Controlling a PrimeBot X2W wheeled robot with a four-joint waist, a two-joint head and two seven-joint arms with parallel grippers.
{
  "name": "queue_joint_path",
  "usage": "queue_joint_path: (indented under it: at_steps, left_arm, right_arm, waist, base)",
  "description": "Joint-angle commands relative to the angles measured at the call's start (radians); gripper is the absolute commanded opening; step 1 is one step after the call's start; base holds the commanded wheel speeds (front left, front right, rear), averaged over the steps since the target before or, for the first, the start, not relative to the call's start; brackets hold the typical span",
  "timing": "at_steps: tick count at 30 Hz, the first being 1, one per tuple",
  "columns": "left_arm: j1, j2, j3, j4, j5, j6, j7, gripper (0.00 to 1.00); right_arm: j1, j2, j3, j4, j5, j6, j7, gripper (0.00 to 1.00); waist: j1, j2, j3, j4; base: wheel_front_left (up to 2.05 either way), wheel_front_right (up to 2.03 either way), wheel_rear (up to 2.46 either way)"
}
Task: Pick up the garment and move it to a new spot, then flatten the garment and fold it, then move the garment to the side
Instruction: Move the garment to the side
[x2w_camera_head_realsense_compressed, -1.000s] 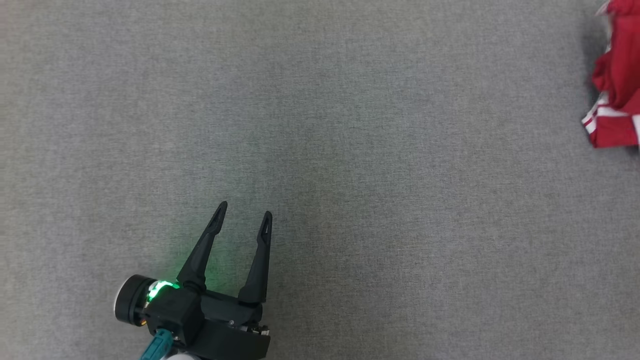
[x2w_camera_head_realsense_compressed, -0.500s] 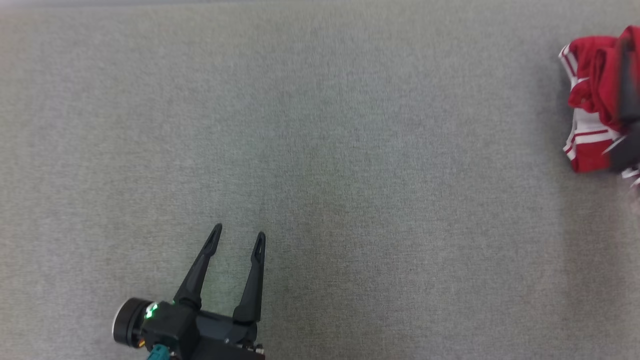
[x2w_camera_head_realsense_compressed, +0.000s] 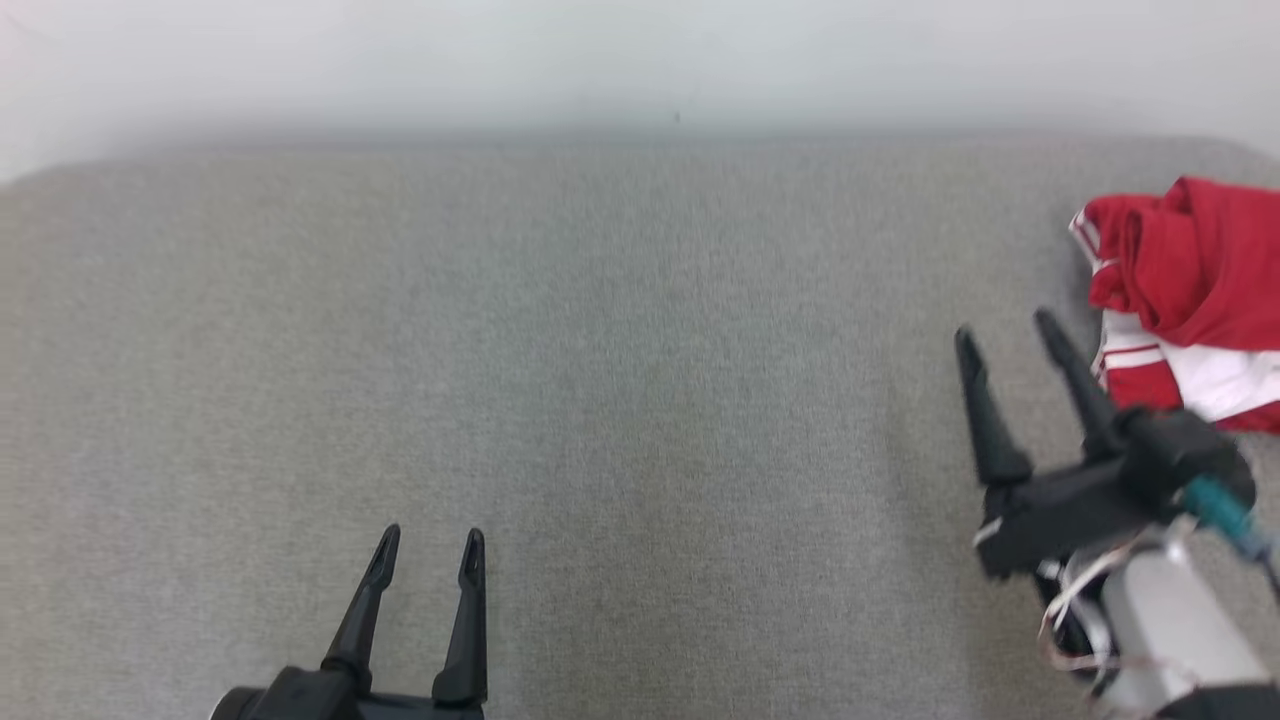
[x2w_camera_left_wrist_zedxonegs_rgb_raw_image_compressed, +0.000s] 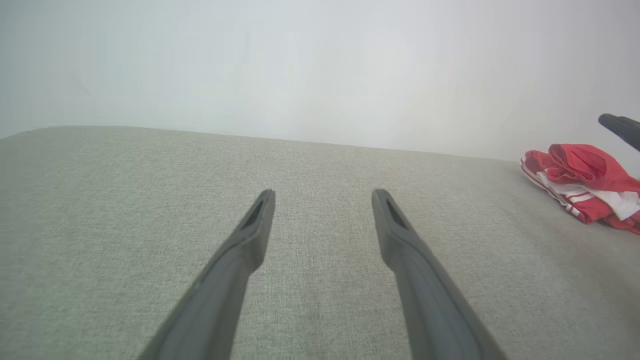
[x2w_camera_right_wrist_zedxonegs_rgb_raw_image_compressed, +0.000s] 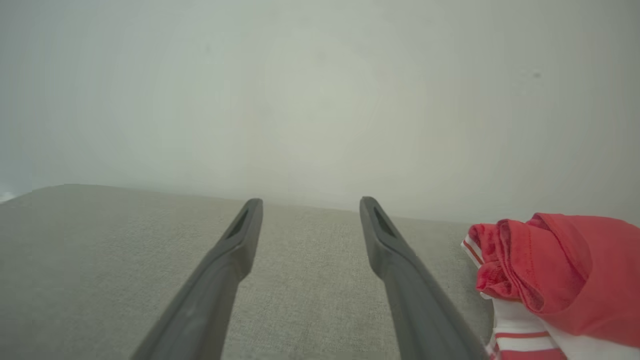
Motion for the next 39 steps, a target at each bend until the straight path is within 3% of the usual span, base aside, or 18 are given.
queue_joint_path:
  at_steps: [1, 11, 18, 28, 39]
  left_arm:
    - [0.015, -0.001, 0.004, 0.002, -0.005, 0.005, -0.002, 1.0]
    - [0.102, -0.001, 0.038, -0.013, -0.018, 0.029, -0.002, 1.0]
    - [0.135, -0.001, 0.069, -0.059, -0.001, 0.009, -0.002, 1.0]
    - [0.186, -0.001, 0.101, -0.071, 0.034, -0.007, -0.002, 1.0]
    - [0.17, -0.001, 0.116, -0.043, 0.034, -0.001, -0.002, 1.0]
  right_arm:
    - [0.026, 0.009, -0.005, -0.009, -0.009, -0.003, 0.0, 1.0]
    - [0.283, 0.106, -0.097, -0.188, -0.078, -0.003, 0.0, 1.0]
    - [0.385, 0.144, -0.17, -0.242, -0.102, -0.003, 0.0, 1.0]
    - [0.494, 0.136, -0.104, -0.28, -0.094, -0.003, 0.0, 1.0]
    - [0.51, 0.153, -0.08, -0.273, -0.091, -0.003, 0.0, 1.0]
  waist:
    - [0.0003, 0.0001, -0.073, 0.018]
    - [0.0003, 0.0001, -0.205, 0.006]
    - [0.0003, 0.0001, -0.235, -0.002]
    - [0.0003, 0.0001, -0.269, -0.019]
    - [0.0003, 0.0001, -0.27, -0.025]
  base:
    - [0.0, 0.0, 0.0]
    - [0.0, 0.0, 0.0]
    - [0.0, 0.0, 0.0]
    - [0.0, 0.0, 0.0]
    - [0.0, 0.0, 0.0]
